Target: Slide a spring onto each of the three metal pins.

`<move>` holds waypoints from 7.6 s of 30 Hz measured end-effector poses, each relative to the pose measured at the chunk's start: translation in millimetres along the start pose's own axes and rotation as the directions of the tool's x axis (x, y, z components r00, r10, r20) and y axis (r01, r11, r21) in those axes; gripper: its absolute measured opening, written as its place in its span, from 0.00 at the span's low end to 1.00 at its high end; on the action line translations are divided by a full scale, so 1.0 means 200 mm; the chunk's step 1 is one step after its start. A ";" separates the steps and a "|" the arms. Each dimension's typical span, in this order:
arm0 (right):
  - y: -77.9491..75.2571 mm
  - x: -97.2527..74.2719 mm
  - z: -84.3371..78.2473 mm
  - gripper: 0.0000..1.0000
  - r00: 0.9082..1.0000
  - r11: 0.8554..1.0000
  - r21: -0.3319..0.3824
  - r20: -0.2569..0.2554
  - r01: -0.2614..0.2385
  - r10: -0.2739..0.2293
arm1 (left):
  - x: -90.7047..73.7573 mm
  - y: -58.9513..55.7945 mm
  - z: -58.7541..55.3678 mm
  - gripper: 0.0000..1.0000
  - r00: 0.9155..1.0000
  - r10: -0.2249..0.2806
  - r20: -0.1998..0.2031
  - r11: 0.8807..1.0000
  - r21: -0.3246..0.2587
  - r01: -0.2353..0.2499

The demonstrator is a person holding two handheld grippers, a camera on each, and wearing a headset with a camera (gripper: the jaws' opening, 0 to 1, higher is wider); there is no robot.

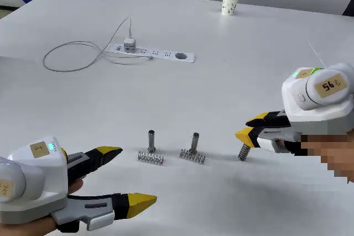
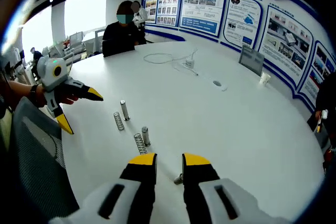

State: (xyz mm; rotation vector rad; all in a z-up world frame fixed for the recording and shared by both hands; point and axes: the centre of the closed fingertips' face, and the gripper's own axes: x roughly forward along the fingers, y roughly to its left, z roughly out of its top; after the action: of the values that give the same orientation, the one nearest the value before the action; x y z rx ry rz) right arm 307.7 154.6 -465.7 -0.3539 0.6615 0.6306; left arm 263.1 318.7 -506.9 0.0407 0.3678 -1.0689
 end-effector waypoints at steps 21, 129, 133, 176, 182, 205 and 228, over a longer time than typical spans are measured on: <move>0.24 0.32 -0.14 0.19 0.977 0.978 -0.104 -0.127 -0.182 0.169 | -0.02 0.00 0.01 0.75 1.000 0.014 0.000 1.000 0.004 -0.014; 0.25 0.11 0.17 0.12 0.986 0.968 -0.192 -0.073 -0.163 0.151 | -0.03 -0.03 0.02 0.74 1.000 0.012 0.017 1.000 0.007 -0.012; 0.25 0.11 0.19 0.12 0.986 0.968 -0.195 -0.066 -0.160 0.150 | -0.03 -0.03 0.02 0.74 1.000 0.013 0.018 1.000 0.006 -0.013; 0.18 0.25 0.18 0.12 0.983 0.974 -0.141 -0.081 -0.176 0.166 | -0.04 -0.02 -0.01 0.74 1.000 0.020 -0.001 1.000 -0.002 -0.020; 0.18 0.27 0.16 0.12 0.981 0.975 -0.129 -0.089 -0.182 0.172 | -0.05 -0.01 -0.01 0.74 1.000 0.021 -0.003 1.000 -0.003 -0.021; 0.19 0.37 0.06 0.12 0.976 0.976 -0.092 -0.114 -0.197 0.186 | -0.05 0.00 -0.03 0.74 1.000 0.026 -0.010 1.000 -0.010 -0.026; 0.20 0.39 0.01 0.14 0.975 0.975 -0.099 -0.122 -0.199 0.187 | -0.05 0.00 -0.03 0.74 1.000 0.028 -0.012 1.000 -0.012 -0.028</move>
State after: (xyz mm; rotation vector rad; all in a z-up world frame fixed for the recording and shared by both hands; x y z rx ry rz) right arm 332.1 219.2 -520.5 -0.4332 0.7764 0.8401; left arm 256.1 328.8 -509.2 0.0406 0.3832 -1.0390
